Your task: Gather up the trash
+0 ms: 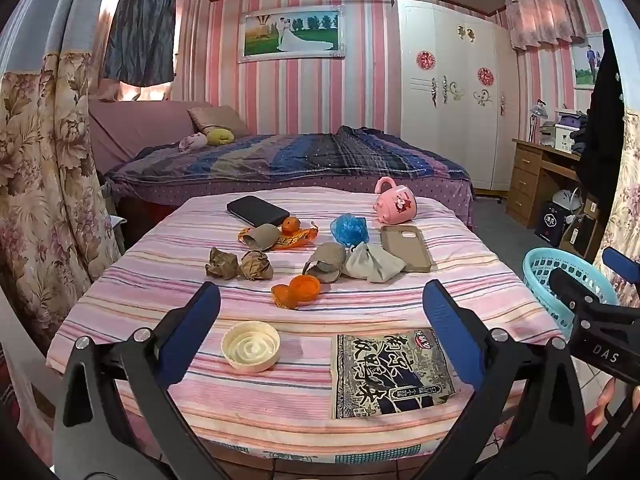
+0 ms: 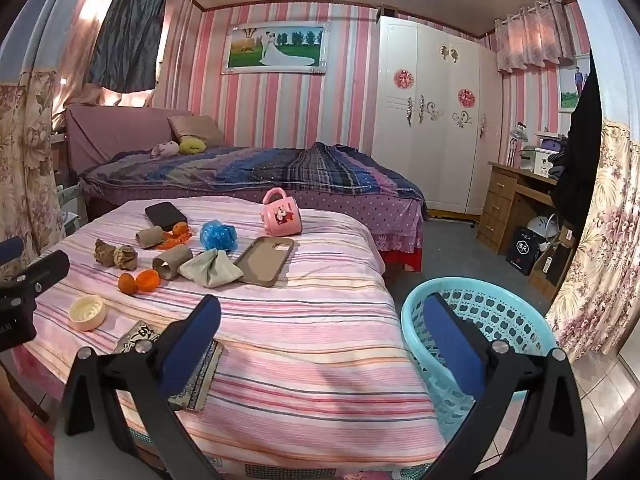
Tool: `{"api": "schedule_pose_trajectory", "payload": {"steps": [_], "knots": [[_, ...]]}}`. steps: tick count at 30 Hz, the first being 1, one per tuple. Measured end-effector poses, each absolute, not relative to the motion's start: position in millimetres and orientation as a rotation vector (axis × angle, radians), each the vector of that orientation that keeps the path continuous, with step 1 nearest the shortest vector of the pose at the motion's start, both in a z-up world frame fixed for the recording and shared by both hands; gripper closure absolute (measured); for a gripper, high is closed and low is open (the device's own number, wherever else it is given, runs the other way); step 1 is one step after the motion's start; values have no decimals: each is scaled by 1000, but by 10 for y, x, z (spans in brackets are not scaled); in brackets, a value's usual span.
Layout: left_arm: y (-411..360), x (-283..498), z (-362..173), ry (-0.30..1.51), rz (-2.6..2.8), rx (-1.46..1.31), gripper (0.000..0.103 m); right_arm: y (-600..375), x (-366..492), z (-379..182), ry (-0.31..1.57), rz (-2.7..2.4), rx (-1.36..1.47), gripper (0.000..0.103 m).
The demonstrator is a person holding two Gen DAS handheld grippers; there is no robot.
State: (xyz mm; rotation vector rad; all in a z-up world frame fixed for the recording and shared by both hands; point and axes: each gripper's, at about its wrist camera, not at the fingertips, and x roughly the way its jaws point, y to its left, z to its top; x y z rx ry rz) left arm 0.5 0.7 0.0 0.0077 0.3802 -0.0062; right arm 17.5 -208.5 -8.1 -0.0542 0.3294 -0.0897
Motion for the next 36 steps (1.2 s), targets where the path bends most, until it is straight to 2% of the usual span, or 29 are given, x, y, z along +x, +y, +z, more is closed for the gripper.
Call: {"api": "schedule_pose_trajectory", "payload": {"steps": [17, 36], "knots": [[50, 6, -33, 375, -5, 12, 5, -2127, 86, 59, 313, -98, -64, 4], [27, -12, -19, 374, -3, 7, 5, -2098, 149, -58, 319, -101, -70, 4]]}}
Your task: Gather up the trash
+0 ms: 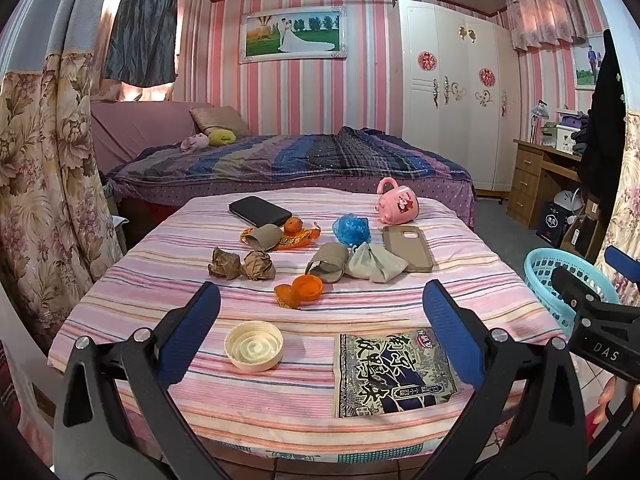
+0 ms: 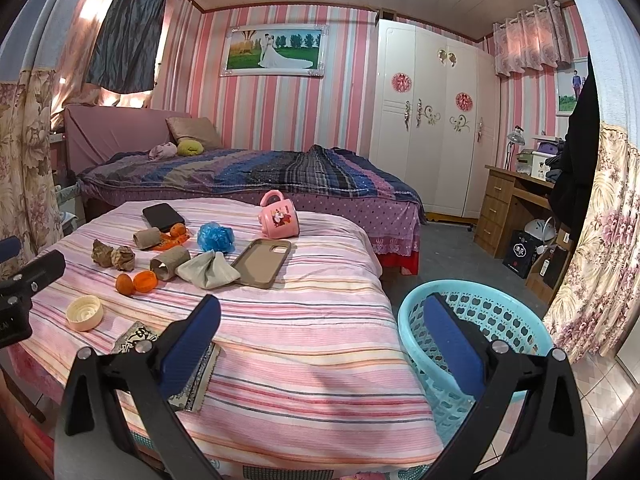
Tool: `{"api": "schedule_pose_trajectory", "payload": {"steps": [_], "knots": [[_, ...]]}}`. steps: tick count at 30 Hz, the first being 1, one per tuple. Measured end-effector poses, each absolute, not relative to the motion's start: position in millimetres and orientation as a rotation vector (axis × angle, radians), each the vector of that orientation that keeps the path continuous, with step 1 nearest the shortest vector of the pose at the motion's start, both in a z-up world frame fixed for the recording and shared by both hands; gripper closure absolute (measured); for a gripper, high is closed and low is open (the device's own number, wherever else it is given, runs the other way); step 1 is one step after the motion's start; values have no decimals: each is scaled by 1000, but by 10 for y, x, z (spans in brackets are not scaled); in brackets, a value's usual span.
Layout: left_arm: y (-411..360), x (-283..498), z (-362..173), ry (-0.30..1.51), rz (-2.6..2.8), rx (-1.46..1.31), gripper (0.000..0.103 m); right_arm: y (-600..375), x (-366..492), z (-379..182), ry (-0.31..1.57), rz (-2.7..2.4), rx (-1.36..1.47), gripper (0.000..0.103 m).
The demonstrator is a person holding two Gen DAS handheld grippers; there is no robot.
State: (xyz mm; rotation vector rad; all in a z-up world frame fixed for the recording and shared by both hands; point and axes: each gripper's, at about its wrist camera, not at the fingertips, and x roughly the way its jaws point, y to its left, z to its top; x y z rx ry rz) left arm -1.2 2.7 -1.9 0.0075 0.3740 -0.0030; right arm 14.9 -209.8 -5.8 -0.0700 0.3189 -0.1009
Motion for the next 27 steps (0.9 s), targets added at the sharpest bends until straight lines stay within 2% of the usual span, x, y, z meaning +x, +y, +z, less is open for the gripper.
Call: {"api": "schedule_pose_trajectory", "payload": {"steps": [27], "knots": [[4, 3, -23, 373, -3, 4, 5, -2100, 177, -116, 332, -106, -70, 4]]}}
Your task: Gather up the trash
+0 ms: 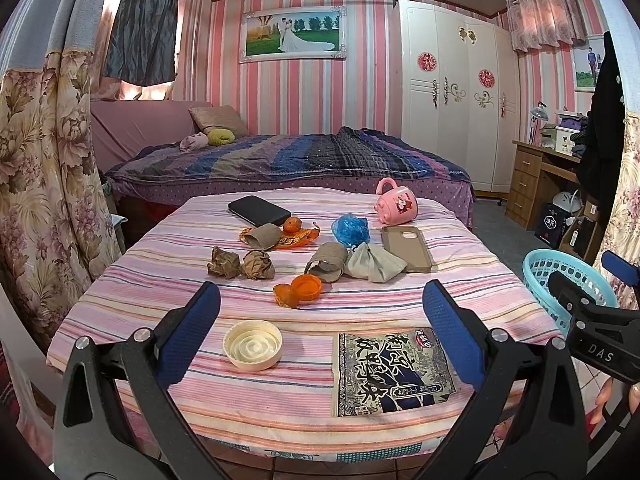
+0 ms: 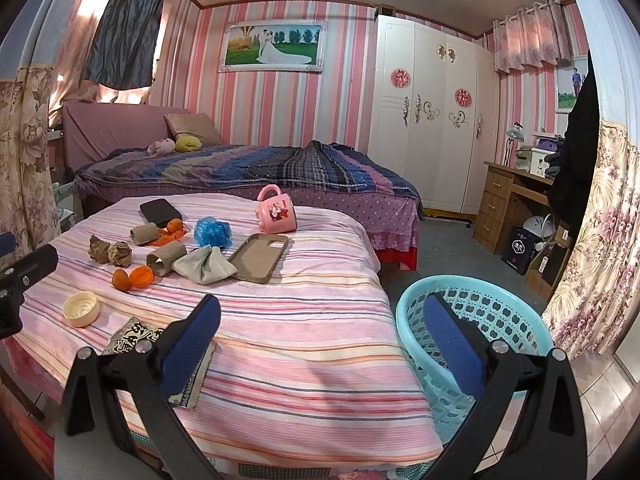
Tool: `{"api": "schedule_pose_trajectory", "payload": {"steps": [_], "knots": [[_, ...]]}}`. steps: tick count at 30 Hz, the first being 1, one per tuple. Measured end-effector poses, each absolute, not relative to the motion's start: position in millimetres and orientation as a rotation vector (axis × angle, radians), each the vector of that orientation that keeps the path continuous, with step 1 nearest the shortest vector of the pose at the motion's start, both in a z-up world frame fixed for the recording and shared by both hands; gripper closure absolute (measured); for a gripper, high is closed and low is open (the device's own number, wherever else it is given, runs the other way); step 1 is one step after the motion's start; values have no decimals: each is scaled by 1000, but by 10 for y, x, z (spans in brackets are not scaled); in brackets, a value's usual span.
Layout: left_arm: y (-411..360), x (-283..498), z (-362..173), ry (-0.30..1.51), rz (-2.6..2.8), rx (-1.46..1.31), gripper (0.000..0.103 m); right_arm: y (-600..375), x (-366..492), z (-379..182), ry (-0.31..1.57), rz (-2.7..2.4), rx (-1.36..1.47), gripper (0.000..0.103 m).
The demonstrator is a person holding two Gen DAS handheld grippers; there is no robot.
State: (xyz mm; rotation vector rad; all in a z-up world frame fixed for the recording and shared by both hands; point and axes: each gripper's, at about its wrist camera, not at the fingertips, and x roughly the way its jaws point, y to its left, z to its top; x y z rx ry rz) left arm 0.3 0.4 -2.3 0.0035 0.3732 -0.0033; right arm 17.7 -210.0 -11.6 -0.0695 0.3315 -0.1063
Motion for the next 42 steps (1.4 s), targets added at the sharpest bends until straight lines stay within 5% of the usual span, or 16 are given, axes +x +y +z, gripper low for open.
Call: {"api": "schedule_pose_trajectory", "payload": {"steps": [42], "knots": [[133, 0, -79, 380, 12, 10, 5, -2164, 241, -131, 351, -122, -42, 4]]}}
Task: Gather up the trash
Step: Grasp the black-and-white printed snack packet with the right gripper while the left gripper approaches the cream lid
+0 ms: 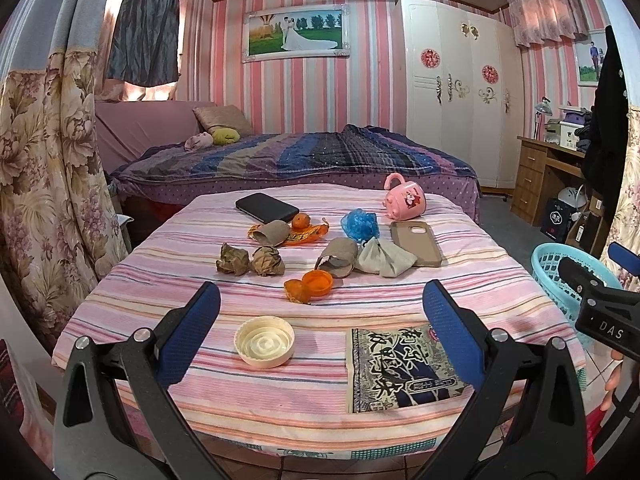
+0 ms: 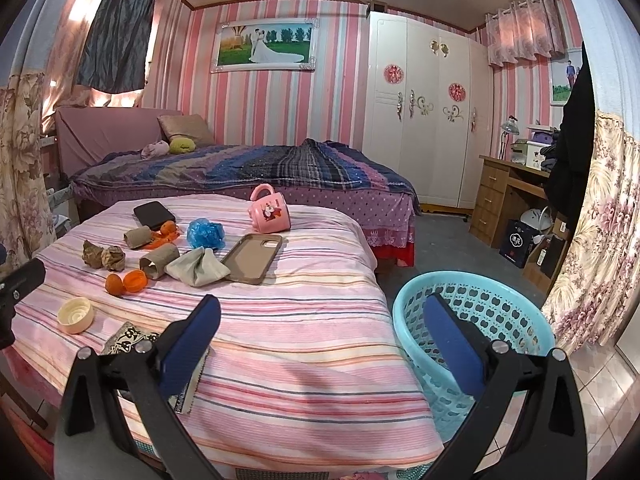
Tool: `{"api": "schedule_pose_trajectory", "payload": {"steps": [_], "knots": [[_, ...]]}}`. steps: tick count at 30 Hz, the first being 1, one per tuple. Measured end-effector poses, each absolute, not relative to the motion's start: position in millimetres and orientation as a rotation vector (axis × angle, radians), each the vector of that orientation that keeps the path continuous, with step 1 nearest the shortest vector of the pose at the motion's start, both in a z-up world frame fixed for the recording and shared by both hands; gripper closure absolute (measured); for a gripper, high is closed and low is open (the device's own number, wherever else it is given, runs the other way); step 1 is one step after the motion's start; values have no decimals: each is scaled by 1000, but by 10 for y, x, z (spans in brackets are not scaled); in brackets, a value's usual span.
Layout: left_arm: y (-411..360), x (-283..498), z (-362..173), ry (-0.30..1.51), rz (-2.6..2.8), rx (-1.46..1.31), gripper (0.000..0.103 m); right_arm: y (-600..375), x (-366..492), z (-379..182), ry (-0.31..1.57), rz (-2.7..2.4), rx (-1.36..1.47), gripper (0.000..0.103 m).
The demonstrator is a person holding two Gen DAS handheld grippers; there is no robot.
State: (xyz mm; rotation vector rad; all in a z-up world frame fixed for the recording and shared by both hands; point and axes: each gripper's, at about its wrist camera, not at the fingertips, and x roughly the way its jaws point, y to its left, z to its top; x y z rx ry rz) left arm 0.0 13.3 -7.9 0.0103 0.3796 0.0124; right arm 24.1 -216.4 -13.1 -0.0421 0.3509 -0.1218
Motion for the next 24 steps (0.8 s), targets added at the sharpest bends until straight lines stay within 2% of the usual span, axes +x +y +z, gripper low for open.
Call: {"api": "schedule_pose_trajectory", "payload": {"steps": [13, 24], "knots": [[453, 125, -323, 428, 61, -3, 5, -2026, 435, -360, 389, -94, -65, 4], [763, 384, -623, 509, 100, -46, 5, -1753, 694, -647, 514, 9, -89, 4]]}}
